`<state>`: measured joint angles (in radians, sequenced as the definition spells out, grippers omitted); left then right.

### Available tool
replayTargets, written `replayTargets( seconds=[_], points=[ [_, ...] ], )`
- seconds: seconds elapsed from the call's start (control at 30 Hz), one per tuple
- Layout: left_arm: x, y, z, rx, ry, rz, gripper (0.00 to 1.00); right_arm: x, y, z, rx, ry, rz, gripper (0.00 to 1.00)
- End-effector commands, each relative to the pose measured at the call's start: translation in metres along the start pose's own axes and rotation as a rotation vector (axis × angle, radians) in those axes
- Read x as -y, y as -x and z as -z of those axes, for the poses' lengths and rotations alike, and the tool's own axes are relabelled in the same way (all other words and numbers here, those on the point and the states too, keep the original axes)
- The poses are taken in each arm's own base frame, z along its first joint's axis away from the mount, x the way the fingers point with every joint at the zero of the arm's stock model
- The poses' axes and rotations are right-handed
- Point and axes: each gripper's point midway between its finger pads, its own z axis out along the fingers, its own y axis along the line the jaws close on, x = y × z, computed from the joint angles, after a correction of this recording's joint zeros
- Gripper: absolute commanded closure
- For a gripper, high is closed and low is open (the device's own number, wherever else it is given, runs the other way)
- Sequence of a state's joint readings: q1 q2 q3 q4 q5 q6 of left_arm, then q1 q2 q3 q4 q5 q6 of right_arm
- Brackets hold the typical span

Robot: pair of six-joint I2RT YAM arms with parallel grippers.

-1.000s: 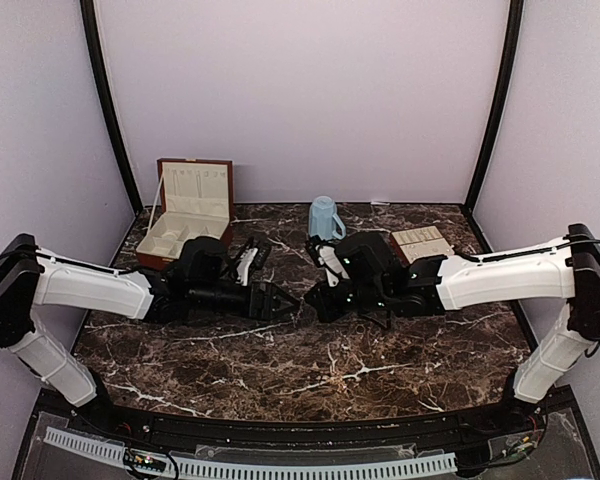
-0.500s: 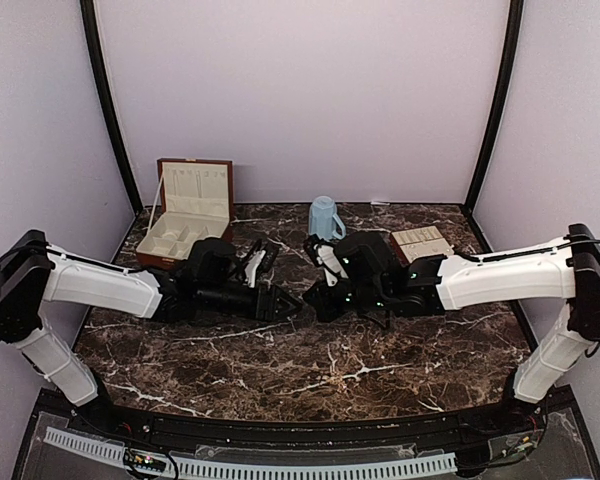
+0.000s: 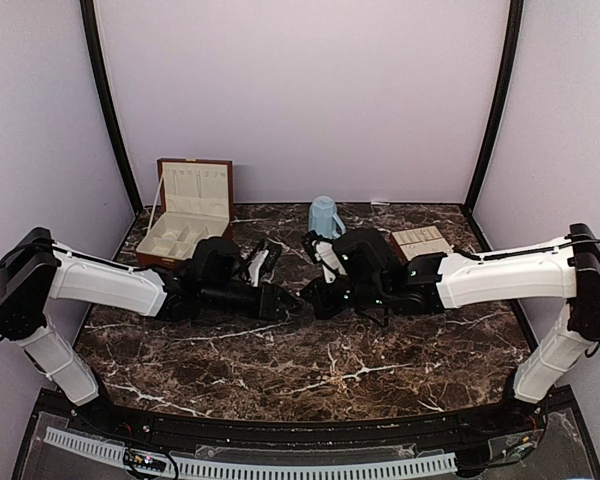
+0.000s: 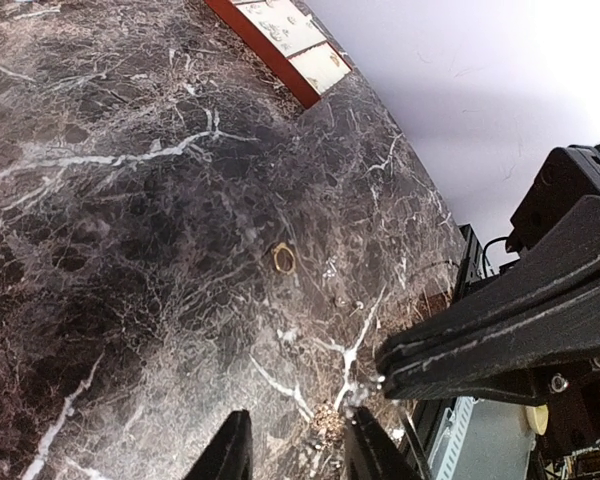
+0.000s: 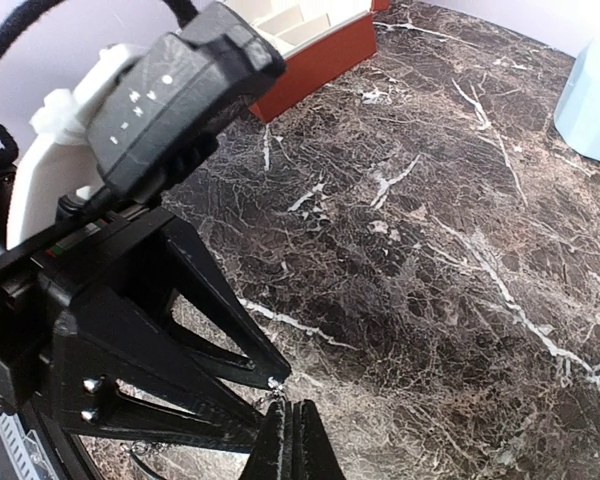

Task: Organize the mixed jewelry
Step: Pass from the right arm to the left

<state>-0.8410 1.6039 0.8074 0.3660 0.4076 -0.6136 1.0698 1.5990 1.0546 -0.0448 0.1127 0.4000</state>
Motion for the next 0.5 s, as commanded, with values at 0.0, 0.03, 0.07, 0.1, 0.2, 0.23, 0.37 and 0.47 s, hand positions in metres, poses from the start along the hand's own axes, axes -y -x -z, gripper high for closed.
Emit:
replayTargets(
  seconds=[0.0, 0.03, 0.07, 0.1, 0.2, 0.23, 0.37, 0.47],
  points=[
    [0.011, 0.011, -0.002, 0.02, -0.03, -0.028, 0.69, -0.012, 0.021, 0.006, 0.064, 0.022, 0.011, 1.0],
    [0.012, 0.011, -0.002, 0.021, -0.031, -0.03, 0.7, -0.012, 0.021, 0.006, 0.063, 0.019, 0.011, 1.0],
    [0.012, 0.012, -0.001, 0.024, -0.03, -0.03, 0.72, -0.012, 0.021, 0.005, 0.061, 0.018, 0.012, 1.0],
    [0.012, 0.012, -0.001, 0.025, -0.03, -0.03, 0.73, -0.012, 0.021, 0.005, 0.061, 0.017, 0.012, 1.0],
    [0.012, 0.012, -0.001, 0.025, -0.029, -0.031, 0.78, -0.008, 0.019, 0.003, 0.057, 0.001, 0.009, 1.0],
    [0.012, 0.013, -0.001, 0.028, -0.028, -0.032, 0.79, -0.008, 0.019, 0.003, 0.057, -0.002, 0.009, 1.0],
    [0.012, 0.013, 0.0, 0.031, -0.028, -0.034, 0.86, -0.004, 0.017, 0.001, 0.05, -0.024, 0.004, 1.0],
    [0.011, 0.015, 0.001, 0.04, -0.019, -0.033, 0.88, -0.001, 0.015, -0.001, 0.045, -0.045, 0.0, 1.0]
  ],
)
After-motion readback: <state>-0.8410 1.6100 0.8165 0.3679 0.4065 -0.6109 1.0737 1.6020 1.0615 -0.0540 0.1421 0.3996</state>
